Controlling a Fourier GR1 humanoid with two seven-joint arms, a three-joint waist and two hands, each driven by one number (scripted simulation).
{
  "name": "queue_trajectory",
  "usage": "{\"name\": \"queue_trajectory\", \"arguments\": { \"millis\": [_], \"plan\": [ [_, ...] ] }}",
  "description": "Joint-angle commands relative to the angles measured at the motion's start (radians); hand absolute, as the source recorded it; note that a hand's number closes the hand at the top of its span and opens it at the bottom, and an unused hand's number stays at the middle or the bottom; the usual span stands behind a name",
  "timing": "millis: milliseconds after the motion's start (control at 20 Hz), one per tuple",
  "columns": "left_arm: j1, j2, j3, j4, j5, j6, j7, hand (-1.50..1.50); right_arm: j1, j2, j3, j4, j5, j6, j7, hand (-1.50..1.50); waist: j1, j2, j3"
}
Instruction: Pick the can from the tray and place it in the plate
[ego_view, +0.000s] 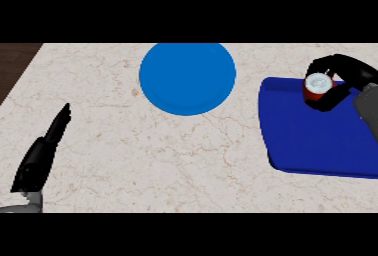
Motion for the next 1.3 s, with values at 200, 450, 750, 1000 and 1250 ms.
{"name": "queue_trajectory", "arguments": {
  "millis": [200,450,750,1000,1250],
  "plan": [
    [0.02,0.003,0.004,-0.039,0.01,-0.013,0.024,0.0,-0.12,-0.008,-0.059,0.113,0.044,-0.291,-0.071,1.5,-0.008,-0.006,0.002],
    [0.036,-0.014,0.003,0.008,-0.013,0.013,-0.016,0.0,-0.231,0.001,-0.115,0.079,0.009,-0.375,-0.148,1.5,-0.032,-0.015,-0.001],
    [0.055,0.0,0.027,-0.024,-0.002,0.006,0.027,0.0,-0.303,0.06,-0.155,0.013,-0.084,-0.22,-0.316,1.5,-0.064,-0.034,-0.002],
    [0.054,-0.009,0.037,0.037,-0.005,0.004,-0.031,0.0,-0.349,0.18,-0.156,0.007,-0.096,-0.217,-0.294,1.5,-0.073,-0.031,-0.003],
    [0.126,-0.034,0.022,-0.032,-0.032,0.028,-0.029,0.0,-0.395,0.256,-0.139,-0.03,-0.093,-0.151,-0.188,1.5,-0.078,-0.035,-0.003]
  ]
}}
